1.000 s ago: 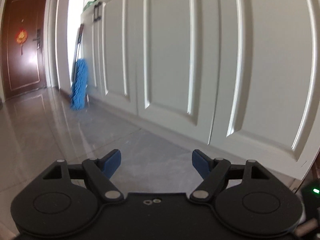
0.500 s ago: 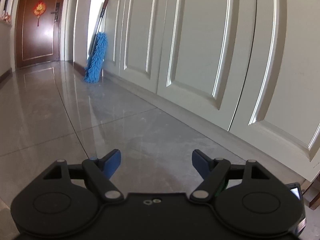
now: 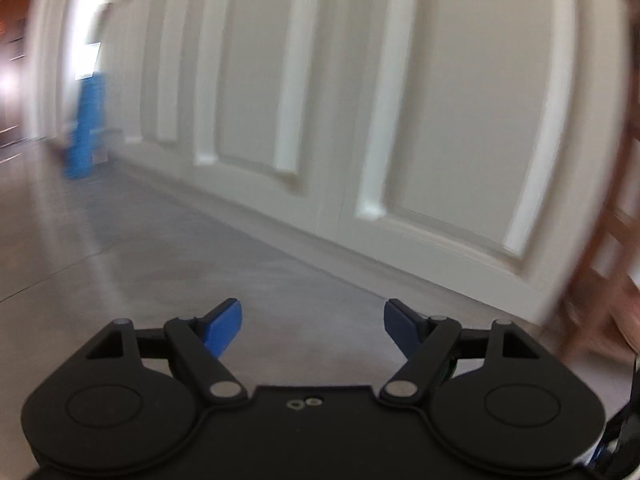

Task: Organize scattered shoes
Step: 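Lower the right gripper to the grey sneakers and close on their heels, then carry the grey sneakers with the right gripper onto the rack's top surface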

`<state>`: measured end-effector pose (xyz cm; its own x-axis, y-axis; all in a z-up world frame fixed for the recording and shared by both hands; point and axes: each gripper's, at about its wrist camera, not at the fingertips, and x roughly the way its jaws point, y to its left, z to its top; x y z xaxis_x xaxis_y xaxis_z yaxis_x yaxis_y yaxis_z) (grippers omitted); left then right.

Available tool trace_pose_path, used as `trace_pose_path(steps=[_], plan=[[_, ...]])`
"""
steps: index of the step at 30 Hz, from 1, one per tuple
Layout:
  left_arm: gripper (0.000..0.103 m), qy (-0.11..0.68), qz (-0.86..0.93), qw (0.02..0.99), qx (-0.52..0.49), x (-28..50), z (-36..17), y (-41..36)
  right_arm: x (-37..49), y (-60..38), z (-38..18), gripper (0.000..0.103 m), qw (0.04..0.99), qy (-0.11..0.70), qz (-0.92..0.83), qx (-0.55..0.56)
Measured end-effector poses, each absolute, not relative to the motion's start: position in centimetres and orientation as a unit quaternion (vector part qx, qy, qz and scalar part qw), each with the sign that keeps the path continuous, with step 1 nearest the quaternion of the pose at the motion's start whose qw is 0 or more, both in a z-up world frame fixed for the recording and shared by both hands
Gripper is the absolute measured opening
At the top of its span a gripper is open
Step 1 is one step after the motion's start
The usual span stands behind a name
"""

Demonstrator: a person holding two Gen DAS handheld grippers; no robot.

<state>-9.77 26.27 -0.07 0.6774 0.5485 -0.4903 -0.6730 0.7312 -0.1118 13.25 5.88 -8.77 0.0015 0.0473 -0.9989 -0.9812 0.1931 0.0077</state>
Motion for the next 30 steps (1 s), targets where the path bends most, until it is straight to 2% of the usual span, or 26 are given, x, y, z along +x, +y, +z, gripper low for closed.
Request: trace_pose_path(steps=[2, 4, 6, 8, 10, 13, 15, 22, 30], plan=[[0.078, 0.232, 0.297, 0.917, -0.127, -6.9, -0.3, 24.5, 15.4, 2.6, -8.8, 0.052, 0.573, 0.560, 0.435, -0.411], [0.078, 0.248, 0.252, 0.929, -0.110, -3.3, 0.0, 22.0, 18.4, -2.0, -8.9, 0.060, 0.616, 0.603, 0.392, -0.322], [0.078, 0.253, 0.207, 0.939, -0.107, 0.5, 0.9, 19.3, 19.4, -4.3, -8.9, 0.063, 0.646, 0.612, 0.380, -0.254], [0.078, 0.243, 0.190, 0.946, -0.103, 3.0, 2.2, 17.6, 19.1, -5.2, -8.4, 0.059, 0.668, 0.592, 0.382, -0.239], [0.078, 0.239, 0.180, 0.949, -0.101, 5.0, 3.5, 16.2, 17.9, -4.8, -8.0, 0.044, 0.683, 0.558, 0.397, -0.255], [0.078, 0.244, 0.172, 0.948, -0.107, 7.4, 5.7, 14.2, 15.6, -5.6, -7.0, 0.033, 0.696, 0.494, 0.431, -0.292], [0.078, 0.255, 0.171, 0.946, -0.104, 8.0, 7.0, 13.6, 14.4, -6.4, -6.4, 0.031, 0.707, 0.461, 0.451, -0.290], [0.078, 0.292, 0.189, 0.933, -0.091, 7.1, 12.1, 11.7, 13.9, -12.9, -3.2, 0.027, 0.769, 0.419, 0.458, -0.153], [0.078, 0.271, 0.221, 0.934, -0.070, 4.6, 21.1, 7.3, 12.9, -15.8, 1.6, 0.025, 0.832, 0.375, 0.409, -0.015]])
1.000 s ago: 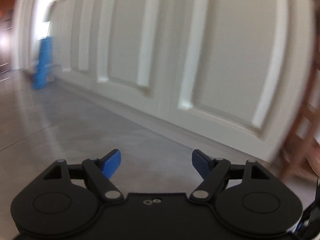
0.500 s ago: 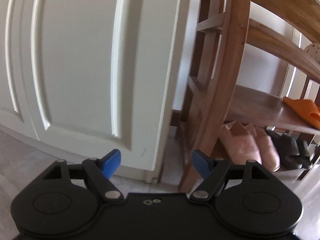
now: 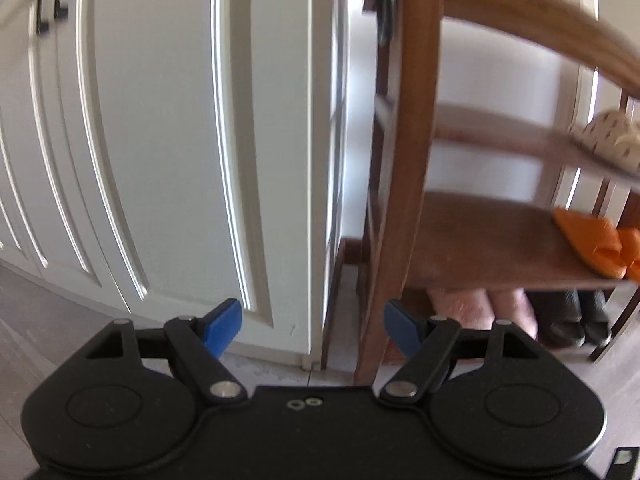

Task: Organize scattered shoes
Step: 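Carry the grey sneakers with the right gripper onto the rack's top surface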

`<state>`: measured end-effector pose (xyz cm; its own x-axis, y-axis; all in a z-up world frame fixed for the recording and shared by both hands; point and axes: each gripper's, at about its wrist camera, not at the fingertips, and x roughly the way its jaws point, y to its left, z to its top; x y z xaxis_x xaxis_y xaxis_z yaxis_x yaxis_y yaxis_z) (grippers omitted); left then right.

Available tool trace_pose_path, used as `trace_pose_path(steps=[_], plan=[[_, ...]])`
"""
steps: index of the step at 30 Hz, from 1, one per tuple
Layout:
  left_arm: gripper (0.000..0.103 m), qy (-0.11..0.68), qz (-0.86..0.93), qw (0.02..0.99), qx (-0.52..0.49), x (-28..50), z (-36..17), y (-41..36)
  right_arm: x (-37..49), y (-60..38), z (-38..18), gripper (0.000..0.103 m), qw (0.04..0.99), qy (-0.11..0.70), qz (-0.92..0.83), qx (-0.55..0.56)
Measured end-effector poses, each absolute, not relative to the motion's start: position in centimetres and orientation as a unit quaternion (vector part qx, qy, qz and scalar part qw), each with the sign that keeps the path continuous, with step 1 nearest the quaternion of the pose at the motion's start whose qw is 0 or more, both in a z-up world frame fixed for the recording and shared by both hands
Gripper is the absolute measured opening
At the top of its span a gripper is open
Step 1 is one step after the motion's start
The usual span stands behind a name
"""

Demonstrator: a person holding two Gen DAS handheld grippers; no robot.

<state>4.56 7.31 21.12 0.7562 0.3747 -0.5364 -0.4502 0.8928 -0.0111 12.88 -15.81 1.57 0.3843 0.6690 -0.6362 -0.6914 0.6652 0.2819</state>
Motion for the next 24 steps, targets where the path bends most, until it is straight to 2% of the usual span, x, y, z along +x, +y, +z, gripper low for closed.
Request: trace_pose_path(steps=[3, 10, 14, 18, 22, 24], plan=[[0.078, 0.254, 0.216, 0.941, -0.059, 5.0, 26.6, 4.8, 13.7, -18.1, 7.1, 0.024, 0.851, 0.361, 0.382, 0.022], [0.078, 0.208, 0.194, 0.956, -0.072, 7.3, 42.7, -2.8, 16.3, -28.6, 30.4, 0.024, 0.893, 0.288, 0.344, 0.040], [0.078, 0.176, 0.177, 0.962, -0.109, 8.9, 54.0, -8.6, 20.0, -34.8, 44.3, 0.025, 0.906, 0.269, 0.327, 0.026], [0.078, 0.162, 0.158, 0.965, -0.132, 11.0, 59.2, -11.6, 25.9, -38.3, 53.1, 0.025, 0.908, 0.285, 0.307, 0.024], [0.079, 0.166, 0.144, 0.969, -0.117, 14.2, 60.8, -13.0, 31.8, -40.5, 58.0, 0.025, 0.912, 0.300, 0.278, 0.039], [0.079, 0.178, 0.128, 0.970, -0.103, 16.8, 61.1, -13.2, 34.8, -40.6, 58.8, 0.025, 0.916, 0.301, 0.260, 0.045]])
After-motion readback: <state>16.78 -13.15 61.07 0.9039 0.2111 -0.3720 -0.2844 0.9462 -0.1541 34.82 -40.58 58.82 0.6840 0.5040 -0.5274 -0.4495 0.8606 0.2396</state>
